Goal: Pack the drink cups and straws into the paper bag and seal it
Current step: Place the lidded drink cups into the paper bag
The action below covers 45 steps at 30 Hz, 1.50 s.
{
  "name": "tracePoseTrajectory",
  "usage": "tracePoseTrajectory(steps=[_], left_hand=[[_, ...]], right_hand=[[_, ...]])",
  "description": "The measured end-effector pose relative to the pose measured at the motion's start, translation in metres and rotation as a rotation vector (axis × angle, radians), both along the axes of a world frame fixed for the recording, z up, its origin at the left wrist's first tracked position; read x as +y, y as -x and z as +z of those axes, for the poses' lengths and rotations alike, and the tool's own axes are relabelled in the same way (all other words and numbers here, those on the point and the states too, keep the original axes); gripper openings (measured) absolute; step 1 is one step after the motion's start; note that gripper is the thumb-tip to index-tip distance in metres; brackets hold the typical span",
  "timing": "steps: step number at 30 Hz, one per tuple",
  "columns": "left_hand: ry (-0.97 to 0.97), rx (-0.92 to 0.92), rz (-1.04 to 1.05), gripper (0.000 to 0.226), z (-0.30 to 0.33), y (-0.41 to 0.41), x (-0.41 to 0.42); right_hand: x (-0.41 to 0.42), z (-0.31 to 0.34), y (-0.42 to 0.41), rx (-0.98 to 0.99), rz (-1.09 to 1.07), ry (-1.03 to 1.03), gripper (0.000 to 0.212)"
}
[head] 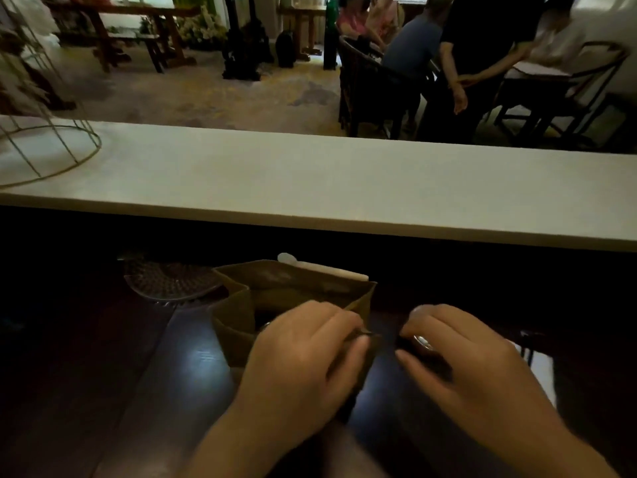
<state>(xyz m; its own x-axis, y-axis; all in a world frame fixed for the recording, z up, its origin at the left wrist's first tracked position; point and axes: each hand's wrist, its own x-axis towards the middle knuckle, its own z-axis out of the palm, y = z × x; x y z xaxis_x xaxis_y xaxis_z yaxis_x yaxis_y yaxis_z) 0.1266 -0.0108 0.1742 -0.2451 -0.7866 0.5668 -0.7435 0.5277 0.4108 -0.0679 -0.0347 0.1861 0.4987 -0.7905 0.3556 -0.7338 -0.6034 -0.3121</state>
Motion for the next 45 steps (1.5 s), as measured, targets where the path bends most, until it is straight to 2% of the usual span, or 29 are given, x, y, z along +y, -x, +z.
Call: tracePoseTrajectory(steps=[3, 5, 7, 13, 17, 21, 26, 28, 34, 36, 38, 40, 42, 45], left_hand=[[0.086, -0.088, -0.047, 0.014, -0.024, 0.053, 0.005], [0.062, -0.157, -0.07, 0.016, -0.041, 0.077, 0.002], [-0.024, -0.219, -0.069, 0.02, -0.058, 0.094, -0.008], [-0.388, -0.399, 0.014, 0.047, -0.116, 0.124, -0.043], [-0.532, -0.48, 0.07, 0.064, -0.141, 0.142, -0.055], [-0.605, -0.485, 0.071, 0.065, -0.157, 0.149, -0.059], [-0.635, -0.423, 0.054, 0.069, -0.166, 0.143, -0.057], [-0.65, -0.311, 0.033, 0.069, -0.165, 0.141, -0.057], [-0.777, 0.243, 0.055, 0.066, -0.166, 0.145, -0.054], [-0.87, 0.533, 0.188, 0.057, -0.174, 0.148, -0.059], [-1.059, 0.959, 0.334, 0.048, -0.175, 0.151, -0.064], [-1.202, 1.328, 0.354, 0.05, -0.175, 0.155, -0.066], [-1.246, 1.539, 0.328, 0.055, -0.169, 0.156, -0.066], [-1.207, 1.679, 0.279, 0.056, -0.151, 0.155, -0.066]], right_hand=[[0.008, -0.016, 0.031, 0.068, -0.164, 0.049, 0.02], [0.009, -0.03, 0.048, 0.128, -0.235, -0.014, 0.036], [0.005, -0.048, 0.064, 0.177, -0.288, -0.059, 0.046], [-0.025, -0.101, 0.098, 0.235, -0.343, -0.177, 0.057], [-0.051, -0.128, 0.108, 0.254, -0.324, -0.281, 0.069], [-0.078, -0.141, 0.107, 0.298, -0.236, -0.392, 0.082], [-0.108, -0.15, 0.101, 0.374, -0.074, -0.502, 0.084], [-0.12, -0.15, 0.098, 0.392, -0.027, -0.555, 0.083], [-0.137, -0.15, 0.091, 0.386, 0.022, -0.569, 0.088], [-0.134, -0.15, 0.092, 0.362, 0.019, -0.565, 0.089], [-0.13, -0.148, 0.095, 0.339, 0.019, -0.56, 0.089], [-0.125, -0.141, 0.098, 0.284, 0.02, -0.555, 0.088], [-0.12, -0.129, 0.102, 0.206, 0.027, -0.553, 0.087], [-0.113, -0.103, 0.108, 0.116, 0.058, -0.525, 0.087]])
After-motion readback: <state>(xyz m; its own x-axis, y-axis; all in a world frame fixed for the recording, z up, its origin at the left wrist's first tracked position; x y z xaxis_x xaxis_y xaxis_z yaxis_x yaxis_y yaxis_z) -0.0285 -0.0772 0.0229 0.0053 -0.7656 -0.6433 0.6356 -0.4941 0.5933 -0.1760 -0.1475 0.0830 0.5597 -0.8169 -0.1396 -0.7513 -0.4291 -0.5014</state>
